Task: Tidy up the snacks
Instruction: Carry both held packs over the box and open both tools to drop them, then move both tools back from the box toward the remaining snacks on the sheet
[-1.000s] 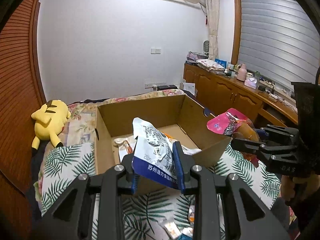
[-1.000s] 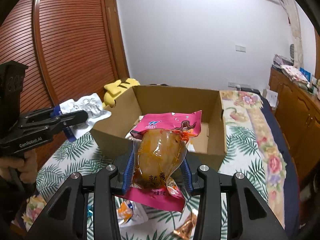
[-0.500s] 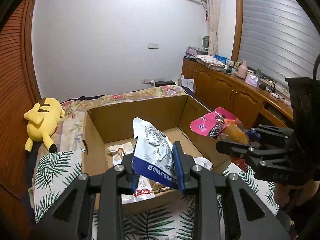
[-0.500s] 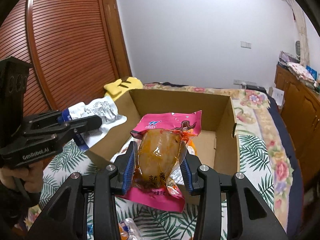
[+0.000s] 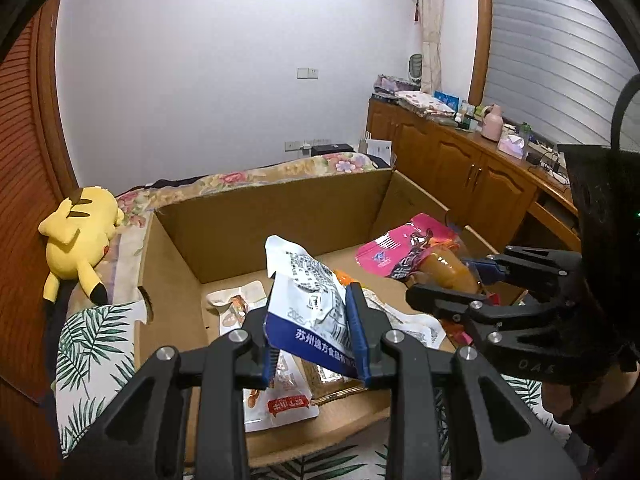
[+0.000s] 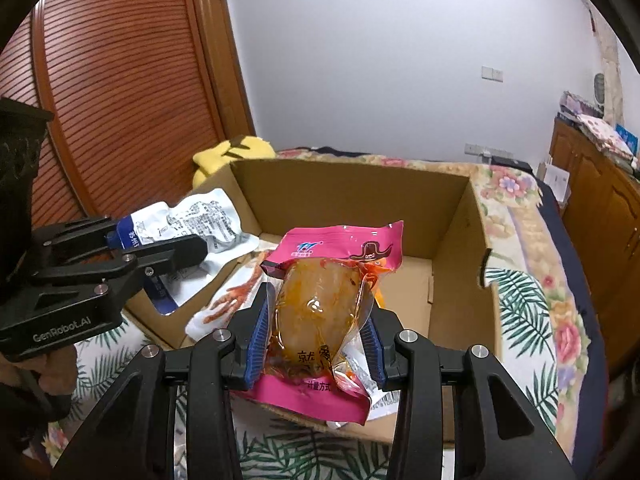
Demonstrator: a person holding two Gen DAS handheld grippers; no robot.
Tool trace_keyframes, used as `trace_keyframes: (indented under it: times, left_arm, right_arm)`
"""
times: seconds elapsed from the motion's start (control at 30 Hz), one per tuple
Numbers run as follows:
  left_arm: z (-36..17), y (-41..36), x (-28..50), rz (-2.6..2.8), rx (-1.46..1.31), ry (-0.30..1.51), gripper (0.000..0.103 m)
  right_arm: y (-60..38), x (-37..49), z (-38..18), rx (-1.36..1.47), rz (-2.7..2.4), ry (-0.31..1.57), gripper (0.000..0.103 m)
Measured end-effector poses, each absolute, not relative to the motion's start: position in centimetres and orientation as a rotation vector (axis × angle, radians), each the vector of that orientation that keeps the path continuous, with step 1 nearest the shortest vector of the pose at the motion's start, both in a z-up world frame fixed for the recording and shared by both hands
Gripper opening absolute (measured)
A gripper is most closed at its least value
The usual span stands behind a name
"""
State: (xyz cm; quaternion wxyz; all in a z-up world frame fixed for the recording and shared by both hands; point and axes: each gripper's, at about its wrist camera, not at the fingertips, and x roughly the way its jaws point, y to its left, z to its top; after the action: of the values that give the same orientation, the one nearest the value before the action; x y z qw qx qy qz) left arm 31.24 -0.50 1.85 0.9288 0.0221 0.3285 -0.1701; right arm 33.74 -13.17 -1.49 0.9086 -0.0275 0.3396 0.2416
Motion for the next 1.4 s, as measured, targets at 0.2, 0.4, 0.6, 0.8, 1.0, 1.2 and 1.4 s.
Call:
trace_keyframes:
  times: [0.2,0.4,0.6,0.8,1.0,1.2,1.4]
  left_arm:
    - [1.1,-0.3,32.1,-0.347,0.035,0.700,0.030]
    - [0.8,0.0,32.2,-0.332,0.030,0.708,0.040]
    - [1.3,0.1,31.2,-0.320,0.044,0.699,0.047]
    - [2.5,0.6,28.1,-0.324,0.064,0.663,0.049]
    - [3.6,0.6,24.6,-0.343,0.090,0.633,0.051]
    - [4.0,0.4,21.0,-0.369,0.093,0.619,0.052]
    - [3.3,-0.2,18.0,-0.387,0.098,0.642,0.052]
  right_arm:
    - [-12.4,34.6,-2.8,-0.061,0.489,0.734,0.041]
    - [-12.2,34.6,-3.5,-0.057,0.477,0.753,0.050]
    - [-12.4,33.7,-2.7,-0.049,0.477,0.728,0.055]
    - [-13.2,30.8,-0.7,-0.019,0.464,0.666,0.055]
    - [-14.9,26.4,0.9,0.016,0.443,0.610,0.056]
    - [-16.4,22.9,1.1,0.004,0.393,0.596,0.056]
    - [-18.4,20.6,-0.3,-0.002,0.360,0.630,0.056]
